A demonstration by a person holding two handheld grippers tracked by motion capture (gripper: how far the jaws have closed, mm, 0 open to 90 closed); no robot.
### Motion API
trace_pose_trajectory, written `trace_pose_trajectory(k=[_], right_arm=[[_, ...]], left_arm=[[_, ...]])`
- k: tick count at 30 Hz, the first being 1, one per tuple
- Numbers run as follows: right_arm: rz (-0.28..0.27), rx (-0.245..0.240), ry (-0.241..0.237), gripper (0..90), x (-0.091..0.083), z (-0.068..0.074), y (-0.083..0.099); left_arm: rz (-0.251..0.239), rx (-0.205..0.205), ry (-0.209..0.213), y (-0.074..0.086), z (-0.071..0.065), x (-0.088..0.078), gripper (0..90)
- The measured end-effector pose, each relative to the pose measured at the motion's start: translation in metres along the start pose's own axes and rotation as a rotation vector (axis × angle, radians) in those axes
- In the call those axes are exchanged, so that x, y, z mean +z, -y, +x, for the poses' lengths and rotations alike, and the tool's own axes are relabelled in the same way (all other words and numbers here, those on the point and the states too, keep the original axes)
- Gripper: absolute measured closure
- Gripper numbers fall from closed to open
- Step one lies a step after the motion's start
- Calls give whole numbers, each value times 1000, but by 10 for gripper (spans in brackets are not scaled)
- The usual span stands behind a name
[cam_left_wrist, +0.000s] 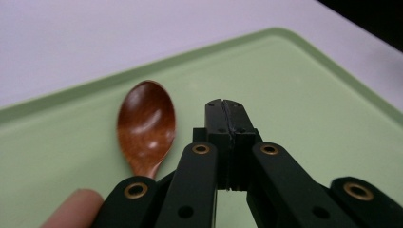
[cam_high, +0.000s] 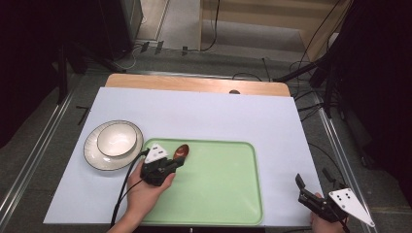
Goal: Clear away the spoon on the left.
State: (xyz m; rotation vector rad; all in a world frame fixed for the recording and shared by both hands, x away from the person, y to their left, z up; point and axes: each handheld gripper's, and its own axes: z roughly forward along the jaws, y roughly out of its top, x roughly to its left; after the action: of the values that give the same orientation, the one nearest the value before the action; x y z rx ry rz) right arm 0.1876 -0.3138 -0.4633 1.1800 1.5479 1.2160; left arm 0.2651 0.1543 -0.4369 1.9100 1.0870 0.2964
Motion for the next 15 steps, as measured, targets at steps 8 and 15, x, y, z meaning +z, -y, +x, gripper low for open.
trace_pose_trajectory(k=[8, 15], right_arm=[[-4, 3, -3, 133, 0, -1, 0], [-9, 5, -3, 133, -1, -1, 0]], left_arm=[[85, 36, -27, -12, -14, 43, 900], [128, 24, -122, -10, -8, 55, 900]])
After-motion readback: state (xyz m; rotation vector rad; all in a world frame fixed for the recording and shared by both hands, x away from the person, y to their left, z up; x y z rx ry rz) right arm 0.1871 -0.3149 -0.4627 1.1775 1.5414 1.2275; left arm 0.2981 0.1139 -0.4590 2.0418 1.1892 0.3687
